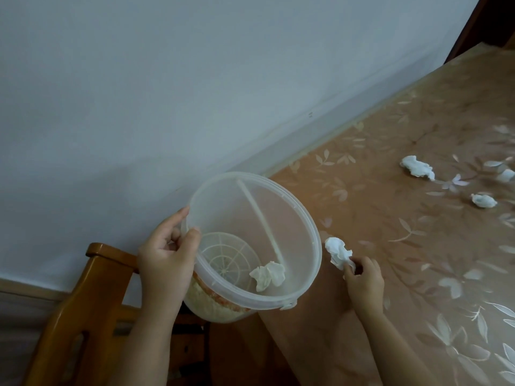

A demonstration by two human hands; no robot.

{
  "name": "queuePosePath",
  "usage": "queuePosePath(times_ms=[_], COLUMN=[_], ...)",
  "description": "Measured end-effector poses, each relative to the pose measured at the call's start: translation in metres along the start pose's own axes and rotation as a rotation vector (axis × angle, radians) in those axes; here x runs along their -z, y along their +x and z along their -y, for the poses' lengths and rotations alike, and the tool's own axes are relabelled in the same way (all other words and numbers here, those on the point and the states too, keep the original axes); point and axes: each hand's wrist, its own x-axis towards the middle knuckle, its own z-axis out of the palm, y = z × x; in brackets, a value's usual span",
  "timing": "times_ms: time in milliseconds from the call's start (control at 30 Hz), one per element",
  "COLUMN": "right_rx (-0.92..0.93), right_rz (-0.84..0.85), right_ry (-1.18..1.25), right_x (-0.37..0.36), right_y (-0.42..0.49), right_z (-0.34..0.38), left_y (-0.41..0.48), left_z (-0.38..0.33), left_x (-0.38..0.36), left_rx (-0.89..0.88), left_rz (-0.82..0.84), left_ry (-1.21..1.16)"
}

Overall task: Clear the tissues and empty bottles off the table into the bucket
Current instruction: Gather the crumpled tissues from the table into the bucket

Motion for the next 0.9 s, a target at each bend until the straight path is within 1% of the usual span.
queuePosePath(times_ms=[167, 233, 433, 633, 767, 900], right_rx=[0.091, 0.13, 0.249, 0.348, 0.404, 0.398], right_rz=[-0.102, -0.132, -0.161, -0.103, -0.073, -0.065], right_ry=[0.139, 0.159, 0.223, 0.169, 0.054, -0.063], right_x=[0.02, 0.03, 0.054, 0.063, 0.064, 0.067], right_y=[-0.012, -0.016, -0.04, -0.077, -0.101, -0.124], right_z=[0.033, 0.048, 0.093, 0.119, 0.122, 0.117], left_y=[-0.003, -0.004, -0.006, -0.01, -0.013, -0.021], left_z=[0.001, 0.001, 0.002, 0.002, 0.007, 0.011], left_x=[0.0, 0.0, 0.001, 0.004, 0.005, 0.001], left_rx=[-0.008, -0.004, -0.02, -0.046, -0.053, -0.054], left_rz=[0.038, 0.057, 0.082, 0.132, 0.176, 0.239], left_ry=[-0.043, -0.063, -0.107, -0.152, -0.187, -0.233])
